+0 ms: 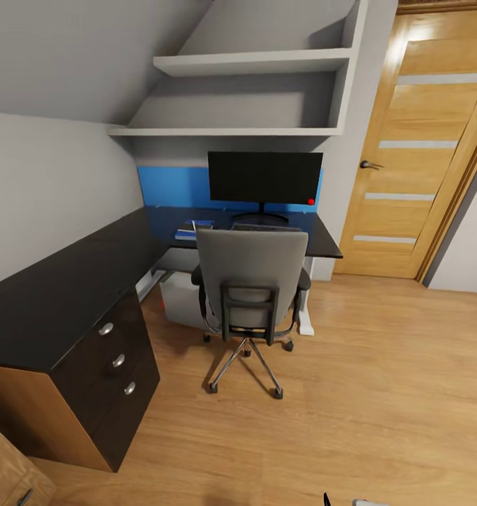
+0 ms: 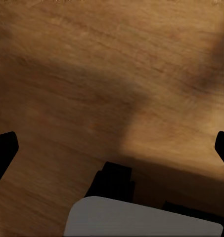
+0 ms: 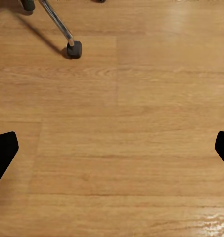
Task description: In the bedroom, organize the workspace by keeping the computer under the desk, ensuring the monitor is on the desk, placing the keyboard on the desk next to the monitor, placing the mouse on the desk next to the keyboard, moving the folder from the swivel chair onto the desk next to the mouse, stacking the notebook on top of the folder with the pen on top of the notebook, and positioning the swivel chair next to the desk.
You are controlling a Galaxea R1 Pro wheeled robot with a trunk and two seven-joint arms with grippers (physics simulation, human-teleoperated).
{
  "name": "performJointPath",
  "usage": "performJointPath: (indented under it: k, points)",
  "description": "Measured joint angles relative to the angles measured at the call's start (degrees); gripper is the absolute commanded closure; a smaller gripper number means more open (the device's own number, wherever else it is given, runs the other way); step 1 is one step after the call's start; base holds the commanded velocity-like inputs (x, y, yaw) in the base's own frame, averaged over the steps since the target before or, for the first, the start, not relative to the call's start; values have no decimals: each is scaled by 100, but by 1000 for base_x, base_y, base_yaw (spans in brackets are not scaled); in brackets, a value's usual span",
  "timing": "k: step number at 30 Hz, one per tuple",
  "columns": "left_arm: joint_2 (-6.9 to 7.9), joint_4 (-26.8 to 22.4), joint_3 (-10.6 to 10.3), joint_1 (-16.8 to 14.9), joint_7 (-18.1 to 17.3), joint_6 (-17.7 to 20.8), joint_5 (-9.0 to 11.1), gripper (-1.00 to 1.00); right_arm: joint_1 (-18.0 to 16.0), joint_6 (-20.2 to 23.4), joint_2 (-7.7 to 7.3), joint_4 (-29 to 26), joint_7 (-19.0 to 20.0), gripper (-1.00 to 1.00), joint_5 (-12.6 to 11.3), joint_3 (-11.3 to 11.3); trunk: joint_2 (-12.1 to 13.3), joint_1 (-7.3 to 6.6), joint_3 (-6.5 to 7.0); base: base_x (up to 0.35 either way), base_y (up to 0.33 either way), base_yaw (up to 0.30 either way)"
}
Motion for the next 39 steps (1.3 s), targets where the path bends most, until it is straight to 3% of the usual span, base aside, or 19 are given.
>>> performJointPath:
  k: [14, 18, 24, 39]
  points:
    - [-9, 0, 0, 0, -23, 0, 0, -100, 0, 0, 0, 0, 0, -100, 2, 0, 562, -308, 251, 0, 0, 0]
    - [-10, 0, 0, 0, -212, 24, 3, -100, 0, 0, 0, 0, 0, -100, 2, 2, 722, -395, 323, 0, 0, 0]
    - [-10, 2, -8, 0, -598, 370, -17, -100, 0, 0, 0, 0, 0, -100, 3, 1, 963, -527, 431, 0, 0, 0]
    - [14, 3, 0, 0, -662, 426, -19, -100, 0, 0, 0, 0, 0, -100, 1, -2, 1564, -857, 700, 0, 0, 0]
